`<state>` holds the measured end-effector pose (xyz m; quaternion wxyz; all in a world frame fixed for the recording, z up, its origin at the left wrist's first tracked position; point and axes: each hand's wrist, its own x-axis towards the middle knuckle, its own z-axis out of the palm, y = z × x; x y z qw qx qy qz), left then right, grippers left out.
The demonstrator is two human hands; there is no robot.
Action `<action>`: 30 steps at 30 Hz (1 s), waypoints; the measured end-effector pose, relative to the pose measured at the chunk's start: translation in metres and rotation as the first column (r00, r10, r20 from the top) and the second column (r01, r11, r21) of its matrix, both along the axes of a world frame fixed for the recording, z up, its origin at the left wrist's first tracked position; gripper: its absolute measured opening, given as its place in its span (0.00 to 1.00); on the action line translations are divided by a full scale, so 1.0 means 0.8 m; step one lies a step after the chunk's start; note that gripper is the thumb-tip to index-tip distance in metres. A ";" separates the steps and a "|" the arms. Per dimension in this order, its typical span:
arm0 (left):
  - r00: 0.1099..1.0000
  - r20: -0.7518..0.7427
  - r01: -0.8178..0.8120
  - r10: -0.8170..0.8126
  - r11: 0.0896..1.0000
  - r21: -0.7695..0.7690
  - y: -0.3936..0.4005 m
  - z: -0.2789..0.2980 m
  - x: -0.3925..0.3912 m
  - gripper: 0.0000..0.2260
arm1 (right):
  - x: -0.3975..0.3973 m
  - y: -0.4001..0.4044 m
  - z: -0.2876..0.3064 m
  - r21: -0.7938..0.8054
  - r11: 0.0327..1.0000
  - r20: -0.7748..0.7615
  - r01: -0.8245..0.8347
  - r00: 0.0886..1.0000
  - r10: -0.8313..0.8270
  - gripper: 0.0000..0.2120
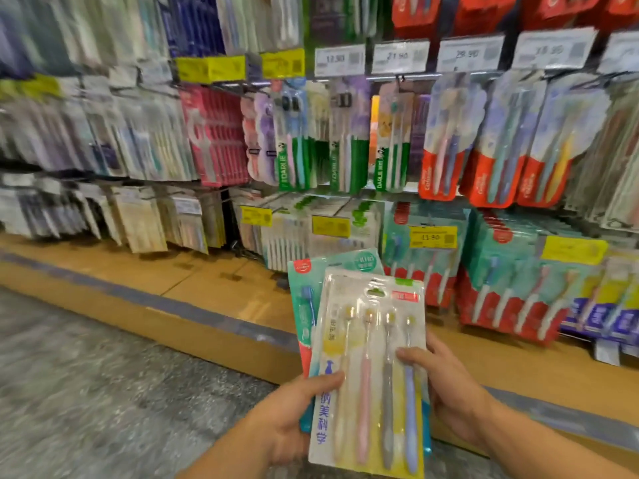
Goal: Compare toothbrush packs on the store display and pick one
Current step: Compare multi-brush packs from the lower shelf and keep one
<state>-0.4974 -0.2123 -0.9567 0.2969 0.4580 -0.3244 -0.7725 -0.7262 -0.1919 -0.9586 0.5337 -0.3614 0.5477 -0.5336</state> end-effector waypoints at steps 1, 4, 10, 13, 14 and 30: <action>1.000 -0.003 -0.027 0.027 1.000 0.001 -0.002 0.002 0.015 0.12 | 0.016 -0.008 0.003 -0.004 1.000 0.021 -0.027 0.999 0.027 0.16; 0.992 0.011 -0.122 0.122 0.992 -0.001 -0.012 0.008 0.052 0.22 | 0.058 -0.032 0.015 -0.043 0.996 0.070 -0.081 0.994 0.084 0.15; 0.974 -0.028 -0.224 0.225 0.974 0.020 -0.020 0.011 0.108 0.23 | 0.115 -0.059 0.034 -0.120 0.980 0.087 -0.160 0.981 0.171 0.15; 0.971 0.000 -0.238 0.238 0.971 0.022 -0.019 0.007 0.125 0.25 | 0.133 -0.059 0.032 -0.132 0.972 0.161 -0.195 0.963 0.215 0.15; 0.972 -0.001 -0.237 0.237 0.971 0.021 -0.018 0.005 0.130 0.24 | 0.137 -0.058 0.031 -0.135 0.969 0.180 -0.205 0.957 0.228 0.15; 0.983 0.023 -0.184 0.184 0.983 0.004 -0.025 -0.008 0.125 0.23 | 0.127 -0.059 0.018 -0.167 0.958 0.238 -0.235 0.933 0.270 0.14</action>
